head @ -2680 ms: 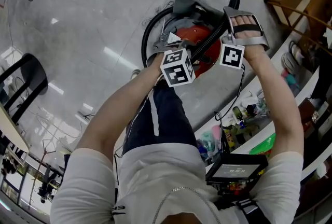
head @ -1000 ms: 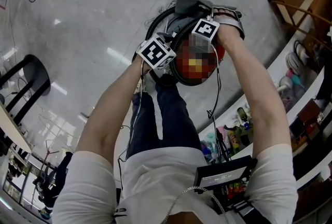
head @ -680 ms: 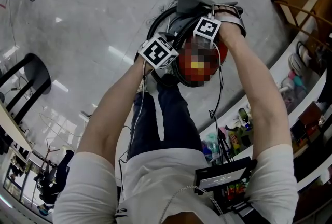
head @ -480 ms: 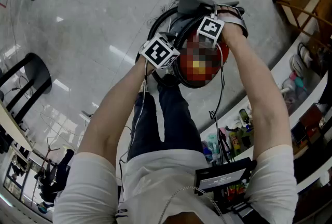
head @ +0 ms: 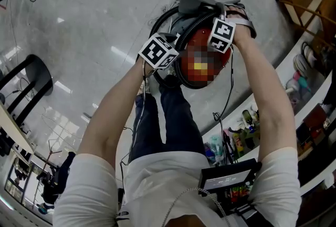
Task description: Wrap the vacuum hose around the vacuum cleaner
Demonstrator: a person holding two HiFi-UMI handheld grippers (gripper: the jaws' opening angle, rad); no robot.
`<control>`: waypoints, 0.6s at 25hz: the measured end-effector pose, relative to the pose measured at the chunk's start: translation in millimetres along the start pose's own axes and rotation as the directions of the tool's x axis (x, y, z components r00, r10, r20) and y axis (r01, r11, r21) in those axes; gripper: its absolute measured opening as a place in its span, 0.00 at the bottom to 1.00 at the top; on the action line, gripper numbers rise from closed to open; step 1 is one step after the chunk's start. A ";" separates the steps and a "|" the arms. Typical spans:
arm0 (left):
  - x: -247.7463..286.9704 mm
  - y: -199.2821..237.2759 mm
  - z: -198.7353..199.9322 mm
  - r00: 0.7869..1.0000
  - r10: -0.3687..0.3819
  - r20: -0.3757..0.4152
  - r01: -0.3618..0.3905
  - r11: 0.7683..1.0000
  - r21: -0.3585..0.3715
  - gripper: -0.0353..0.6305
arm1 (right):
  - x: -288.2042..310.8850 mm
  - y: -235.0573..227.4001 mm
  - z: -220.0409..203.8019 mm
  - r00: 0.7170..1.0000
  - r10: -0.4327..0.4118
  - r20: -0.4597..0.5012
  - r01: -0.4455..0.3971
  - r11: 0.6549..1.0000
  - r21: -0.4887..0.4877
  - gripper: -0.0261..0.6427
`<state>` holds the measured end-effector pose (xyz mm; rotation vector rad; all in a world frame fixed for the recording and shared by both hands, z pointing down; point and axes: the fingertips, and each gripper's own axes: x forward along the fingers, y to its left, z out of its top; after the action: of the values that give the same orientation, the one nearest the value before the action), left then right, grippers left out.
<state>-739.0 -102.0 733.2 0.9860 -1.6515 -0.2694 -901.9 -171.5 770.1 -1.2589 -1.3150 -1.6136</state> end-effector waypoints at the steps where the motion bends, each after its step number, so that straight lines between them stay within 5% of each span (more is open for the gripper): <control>1: 0.1 1.2 -0.5 1.000 0.003 -0.002 -0.003 1.000 -0.012 0.42 | 1.4 0.8 -3.4 1.000 -0.006 -0.010 0.006 1.000 -0.013 0.40; 15: -11.4 -19.5 3.0 0.993 -0.103 0.064 0.103 0.995 -0.004 0.43 | -12.1 1.8 -34.4 0.999 -0.050 0.010 0.048 0.986 0.161 0.40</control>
<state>-732.5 -106.9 711.8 1.0689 -1.6578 -0.3790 -905.4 -206.0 758.6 -1.1509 -1.4640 -1.5014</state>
